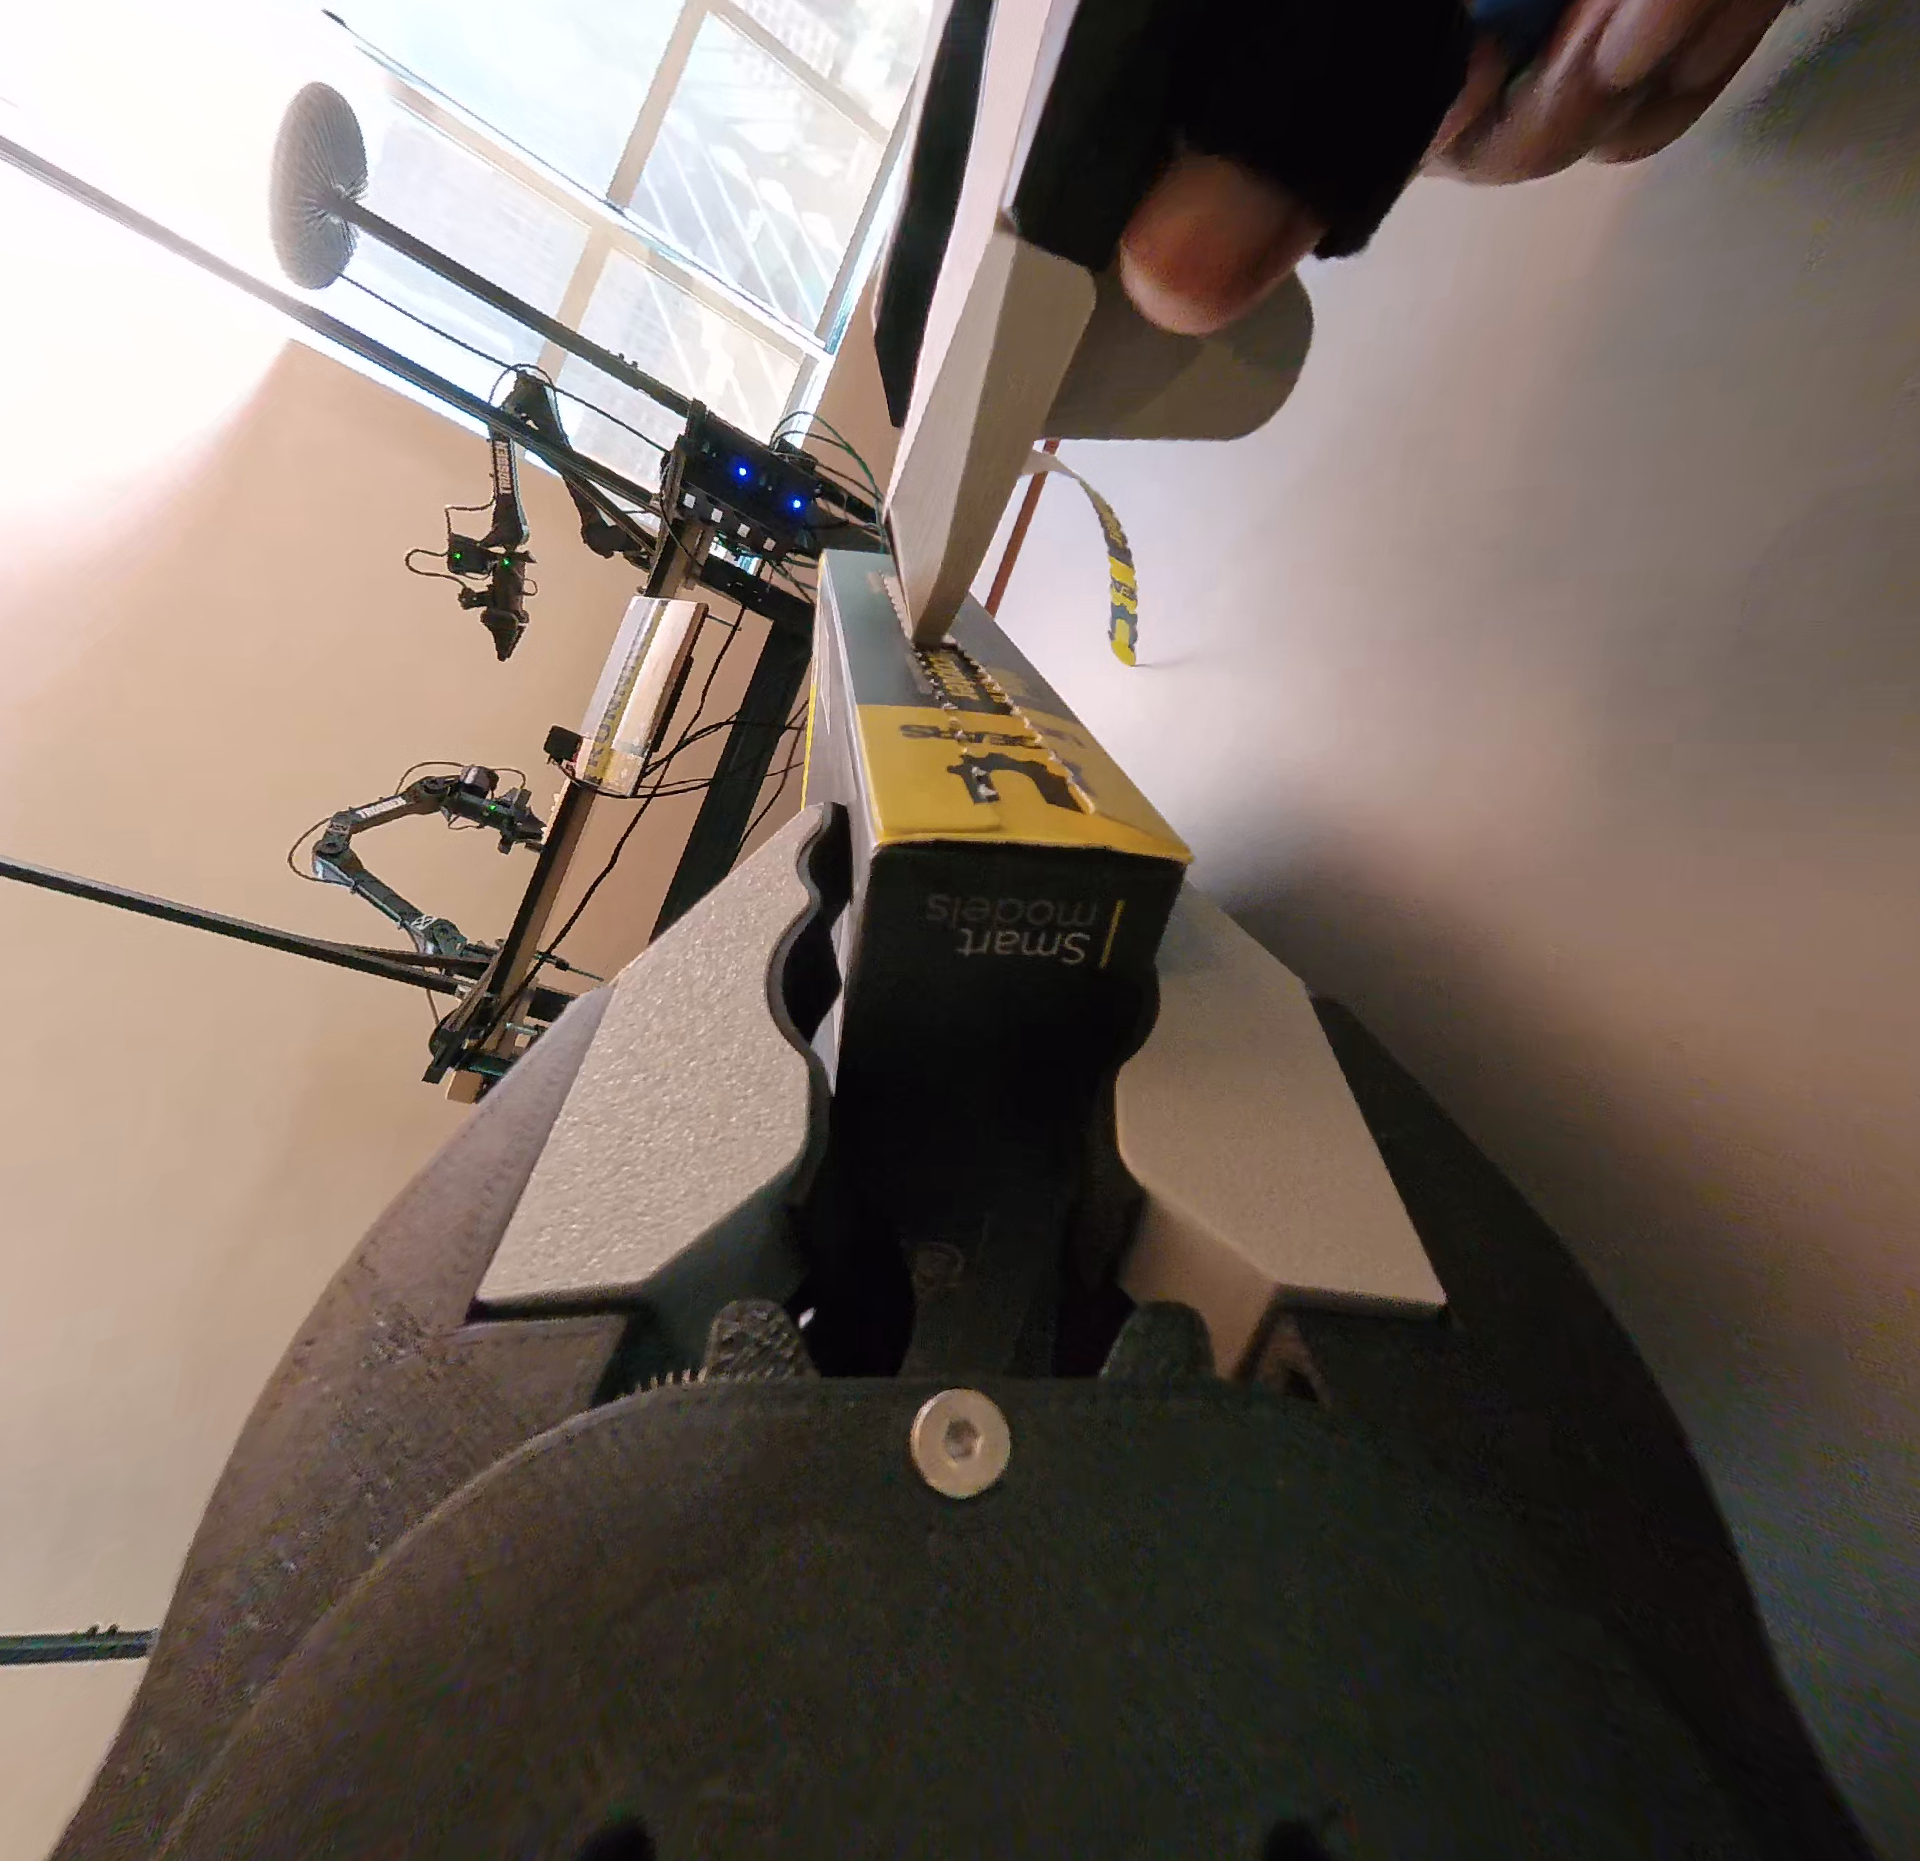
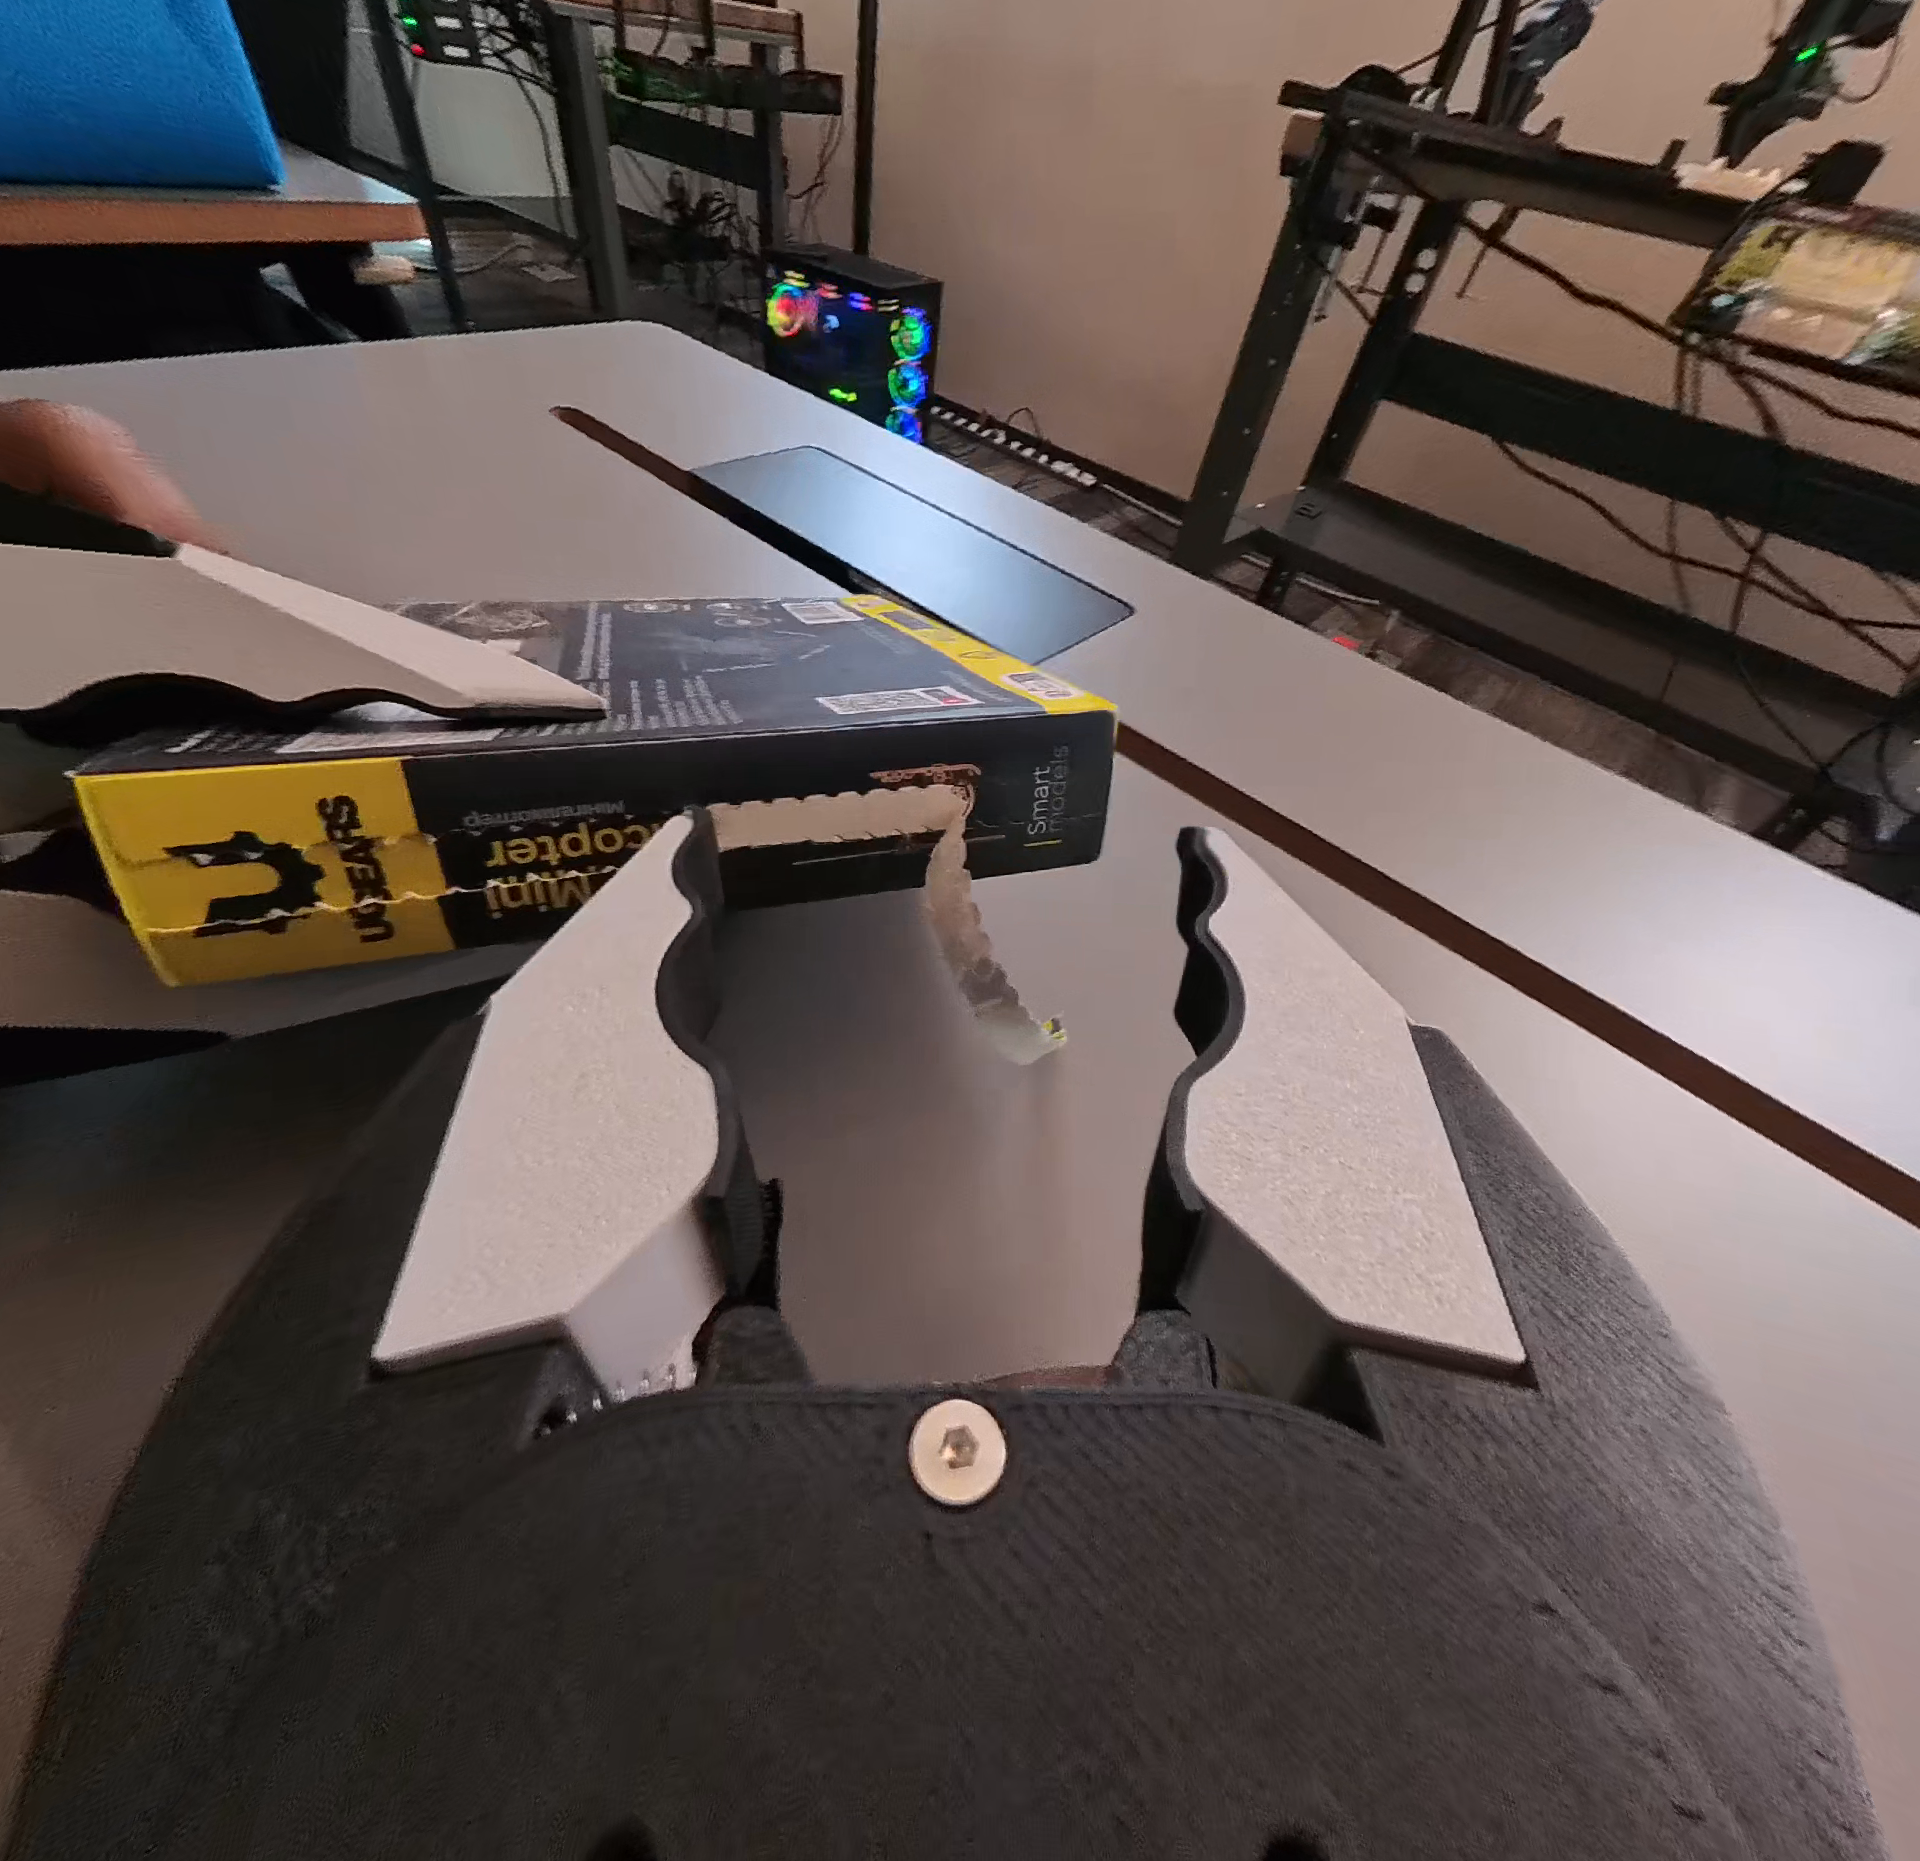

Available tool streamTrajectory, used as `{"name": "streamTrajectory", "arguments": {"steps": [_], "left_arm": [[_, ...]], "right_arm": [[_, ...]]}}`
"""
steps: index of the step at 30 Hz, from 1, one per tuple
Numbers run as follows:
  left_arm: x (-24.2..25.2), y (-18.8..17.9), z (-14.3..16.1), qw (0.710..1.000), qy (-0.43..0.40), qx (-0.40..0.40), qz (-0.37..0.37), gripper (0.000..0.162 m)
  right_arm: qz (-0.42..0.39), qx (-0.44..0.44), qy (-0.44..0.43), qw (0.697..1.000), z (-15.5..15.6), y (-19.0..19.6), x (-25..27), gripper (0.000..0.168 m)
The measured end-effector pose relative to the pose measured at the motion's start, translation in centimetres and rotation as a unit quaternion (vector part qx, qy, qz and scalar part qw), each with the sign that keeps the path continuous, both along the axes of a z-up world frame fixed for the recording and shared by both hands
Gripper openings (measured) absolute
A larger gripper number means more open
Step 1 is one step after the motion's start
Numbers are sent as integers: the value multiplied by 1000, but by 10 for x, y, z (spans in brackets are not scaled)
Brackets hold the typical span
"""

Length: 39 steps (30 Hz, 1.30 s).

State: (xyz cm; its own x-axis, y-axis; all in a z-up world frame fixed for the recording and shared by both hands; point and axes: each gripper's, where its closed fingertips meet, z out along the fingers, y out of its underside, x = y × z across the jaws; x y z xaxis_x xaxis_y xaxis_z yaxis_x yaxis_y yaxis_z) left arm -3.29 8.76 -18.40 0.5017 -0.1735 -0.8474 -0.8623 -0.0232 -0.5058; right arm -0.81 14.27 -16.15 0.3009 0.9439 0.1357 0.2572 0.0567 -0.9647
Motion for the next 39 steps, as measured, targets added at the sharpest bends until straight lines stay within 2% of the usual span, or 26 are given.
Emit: {"name": "streamTrajectory", "arguments": {"steps": [2,3,4,5,6,8,10,16,20,32,39], "left_arm": [[-1,1,0,1000,4,0,4,44],[2,0,-1,1000,8,-2,-4,44],[12,-4,-2,1000,15,-3,-25,45],[18,-6,-4,999,21,-4,-30,45],[19,-6,-5,1000,18,-3,-23,46],[13,-5,3,1000,-11,8,-10,46],[6,-3,7,999,-29,13,-4,46],[6,-3,4,1000,-23,9,-5,47],[7,-4,3,1000,-22,8,-5,48],[9,-5,-3,1000,-8,-4,-17,48],[10,-5,-4,1000,-5,-9,-18,48]], "right_arm": [[-20,23,-1,1000,2,1,1,91],[-37,35,-4,999,3,4,2,84],[-111,71,-25,991,0,24,12,43],[-145,104,-51,983,-4,36,18,30],[-151,108,-45,982,-2,40,21,31],[-145,61,-7,988,5,41,25,54],[-124,55,9,991,9,34,24,59],[-14,35,49,998,17,-6,12,65],[26,30,51,998,17,-20,8,67],[52,-34,8,998,-4,-17,4,80],[37,-30,-5,999,-7,-10,6,87]]}}
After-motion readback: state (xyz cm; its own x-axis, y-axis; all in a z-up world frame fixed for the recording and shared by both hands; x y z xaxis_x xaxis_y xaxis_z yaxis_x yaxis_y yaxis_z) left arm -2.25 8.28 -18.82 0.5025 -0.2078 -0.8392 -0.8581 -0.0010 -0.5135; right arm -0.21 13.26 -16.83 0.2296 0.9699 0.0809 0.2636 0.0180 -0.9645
